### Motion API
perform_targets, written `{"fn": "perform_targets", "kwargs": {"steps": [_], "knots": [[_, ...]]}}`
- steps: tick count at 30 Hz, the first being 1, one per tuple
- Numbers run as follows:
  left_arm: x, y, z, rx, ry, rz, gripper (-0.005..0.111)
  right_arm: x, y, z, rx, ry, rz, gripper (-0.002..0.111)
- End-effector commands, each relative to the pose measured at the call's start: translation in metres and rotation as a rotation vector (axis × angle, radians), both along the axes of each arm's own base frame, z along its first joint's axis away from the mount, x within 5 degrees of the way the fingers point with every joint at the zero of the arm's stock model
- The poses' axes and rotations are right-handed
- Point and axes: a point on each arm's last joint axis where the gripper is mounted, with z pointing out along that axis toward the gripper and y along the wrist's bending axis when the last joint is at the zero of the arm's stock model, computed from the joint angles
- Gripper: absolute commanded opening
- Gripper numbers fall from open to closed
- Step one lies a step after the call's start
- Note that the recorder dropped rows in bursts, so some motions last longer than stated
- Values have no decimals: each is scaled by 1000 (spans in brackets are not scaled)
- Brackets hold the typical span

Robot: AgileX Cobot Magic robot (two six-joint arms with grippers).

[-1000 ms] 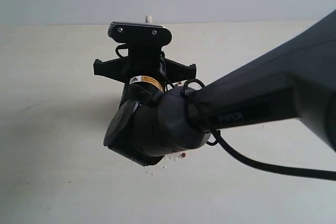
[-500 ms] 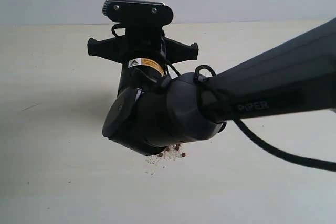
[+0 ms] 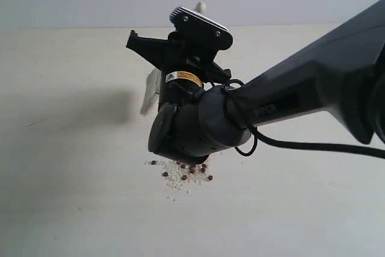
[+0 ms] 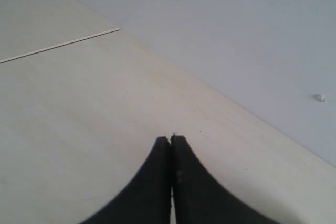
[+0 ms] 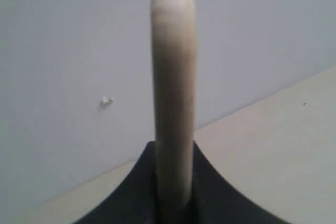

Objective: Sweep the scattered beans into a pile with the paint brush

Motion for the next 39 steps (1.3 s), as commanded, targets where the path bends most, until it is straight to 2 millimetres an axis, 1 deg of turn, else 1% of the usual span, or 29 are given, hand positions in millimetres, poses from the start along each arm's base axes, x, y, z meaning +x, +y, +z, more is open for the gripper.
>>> {"fn": "perform_targets", "kwargs": {"steps": [1,4,6,10,13,15,20,23,25,27,32,36,39], "knots": [[0,0,2,-2,-13,2,0,13,-5,-17,112,-2,36,0],[0,0,2,-2,-13,2,0,16,-9,-28,89,19,22,0],[0,0,2,-2,-13,2,0,16,-10,-31,65,36,7,0],[0,0,2,-2,-13,2,0,16,-16,-34,-107,78,-45,0],[0,0,2,-2,-13,2,0,15,-20,-36,-139,106,-82,0],[0,0,2,-2,-13,2,0,15,-23,-33,-164,123,-106,0],[0,0,2,-2,-13,2,0,14,-27,-13,-238,131,-139,0],[0,0,2,-2,-13,2,0,13,-28,-4,-282,129,-139,0],[0,0,2,-2,-13,2,0,12,-30,-1,-282,142,-157,0],[0,0,2,-2,-13,2,0,12,-32,-1,-284,162,-175,0],[0,0,2,-2,-13,2,0,12,-30,1,-282,146,-160,0],[0,0,2,-2,-13,2,0,12,-29,1,-208,136,-163,0],[0,0,2,-2,-13,2,0,12,-30,2,-190,129,-171,0]]}}
